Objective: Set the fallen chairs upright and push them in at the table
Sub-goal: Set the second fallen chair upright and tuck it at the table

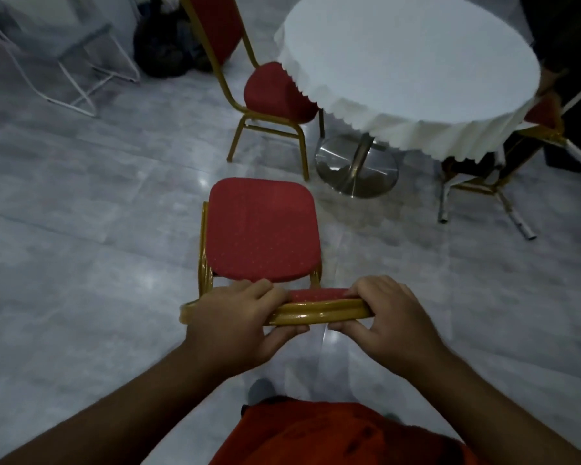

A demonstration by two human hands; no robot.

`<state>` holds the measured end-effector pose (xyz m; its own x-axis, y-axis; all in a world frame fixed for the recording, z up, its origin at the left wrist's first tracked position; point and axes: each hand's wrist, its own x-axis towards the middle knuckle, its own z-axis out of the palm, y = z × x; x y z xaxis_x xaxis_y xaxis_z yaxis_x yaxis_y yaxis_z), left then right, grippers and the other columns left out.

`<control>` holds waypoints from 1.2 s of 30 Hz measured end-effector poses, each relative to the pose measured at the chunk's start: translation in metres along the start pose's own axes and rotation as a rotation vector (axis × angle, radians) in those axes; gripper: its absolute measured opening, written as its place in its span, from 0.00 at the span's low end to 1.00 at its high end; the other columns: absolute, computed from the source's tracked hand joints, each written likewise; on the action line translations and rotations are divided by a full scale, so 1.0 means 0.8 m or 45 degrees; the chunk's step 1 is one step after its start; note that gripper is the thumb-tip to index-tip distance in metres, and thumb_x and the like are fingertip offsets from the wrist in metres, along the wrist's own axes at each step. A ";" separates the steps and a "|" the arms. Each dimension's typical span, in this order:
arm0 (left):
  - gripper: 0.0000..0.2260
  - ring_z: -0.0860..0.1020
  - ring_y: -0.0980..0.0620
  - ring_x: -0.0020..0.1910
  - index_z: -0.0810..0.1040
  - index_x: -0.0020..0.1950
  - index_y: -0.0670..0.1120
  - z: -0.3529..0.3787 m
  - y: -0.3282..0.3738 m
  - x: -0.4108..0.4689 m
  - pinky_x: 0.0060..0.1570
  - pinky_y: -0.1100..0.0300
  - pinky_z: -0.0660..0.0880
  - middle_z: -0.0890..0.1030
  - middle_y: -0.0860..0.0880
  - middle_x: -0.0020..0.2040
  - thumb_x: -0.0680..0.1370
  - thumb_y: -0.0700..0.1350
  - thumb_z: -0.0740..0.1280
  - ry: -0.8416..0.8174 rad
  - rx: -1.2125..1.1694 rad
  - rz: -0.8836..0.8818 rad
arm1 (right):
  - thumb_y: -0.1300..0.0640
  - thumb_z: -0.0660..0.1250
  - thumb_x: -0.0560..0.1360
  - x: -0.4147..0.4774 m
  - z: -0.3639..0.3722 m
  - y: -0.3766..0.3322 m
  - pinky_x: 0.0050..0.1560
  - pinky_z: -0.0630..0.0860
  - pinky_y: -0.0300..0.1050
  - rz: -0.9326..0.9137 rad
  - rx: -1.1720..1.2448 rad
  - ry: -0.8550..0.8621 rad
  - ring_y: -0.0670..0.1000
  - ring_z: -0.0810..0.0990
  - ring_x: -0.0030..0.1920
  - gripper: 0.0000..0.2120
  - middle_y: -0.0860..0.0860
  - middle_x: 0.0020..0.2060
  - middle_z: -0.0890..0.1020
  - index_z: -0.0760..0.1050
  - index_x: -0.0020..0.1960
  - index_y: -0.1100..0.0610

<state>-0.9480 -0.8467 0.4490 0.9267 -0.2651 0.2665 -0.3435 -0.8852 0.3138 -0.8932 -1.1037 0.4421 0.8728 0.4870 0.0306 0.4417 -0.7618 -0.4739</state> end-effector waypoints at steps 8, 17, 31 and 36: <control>0.21 0.81 0.55 0.37 0.84 0.49 0.52 0.032 -0.022 0.016 0.34 0.63 0.70 0.84 0.56 0.41 0.78 0.69 0.64 0.162 -0.053 0.102 | 0.24 0.57 0.72 0.012 -0.002 0.002 0.44 0.71 0.46 0.027 -0.106 0.101 0.42 0.68 0.41 0.24 0.38 0.39 0.71 0.72 0.44 0.44; 0.19 0.76 0.57 0.37 0.82 0.46 0.51 0.083 -0.001 0.109 0.33 0.61 0.69 0.81 0.56 0.40 0.77 0.67 0.68 0.083 -0.243 0.288 | 0.25 0.58 0.72 0.000 -0.021 0.066 0.42 0.64 0.46 0.174 -0.089 0.267 0.43 0.67 0.40 0.22 0.37 0.37 0.69 0.70 0.40 0.44; 0.13 0.73 0.59 0.40 0.77 0.41 0.55 0.131 0.146 0.203 0.39 0.54 0.69 0.76 0.61 0.40 0.70 0.64 0.68 -0.065 -0.324 -0.160 | 0.27 0.72 0.58 -0.009 -0.096 0.182 0.46 0.70 0.47 0.267 -0.059 0.254 0.42 0.76 0.42 0.24 0.38 0.38 0.75 0.77 0.42 0.44; 0.15 0.70 0.57 0.36 0.72 0.40 0.54 0.142 0.137 0.256 0.34 0.52 0.69 0.72 0.58 0.36 0.73 0.65 0.66 -0.145 -0.252 -0.111 | 0.31 0.63 0.70 0.016 -0.098 0.227 0.44 0.67 0.49 0.243 -0.086 0.335 0.47 0.74 0.41 0.19 0.40 0.38 0.74 0.77 0.42 0.47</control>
<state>-0.7790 -1.0417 0.4343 0.9615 -0.2422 0.1297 -0.2742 -0.8173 0.5068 -0.7854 -1.2688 0.4253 0.9610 0.2121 0.1776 0.2699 -0.8597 -0.4338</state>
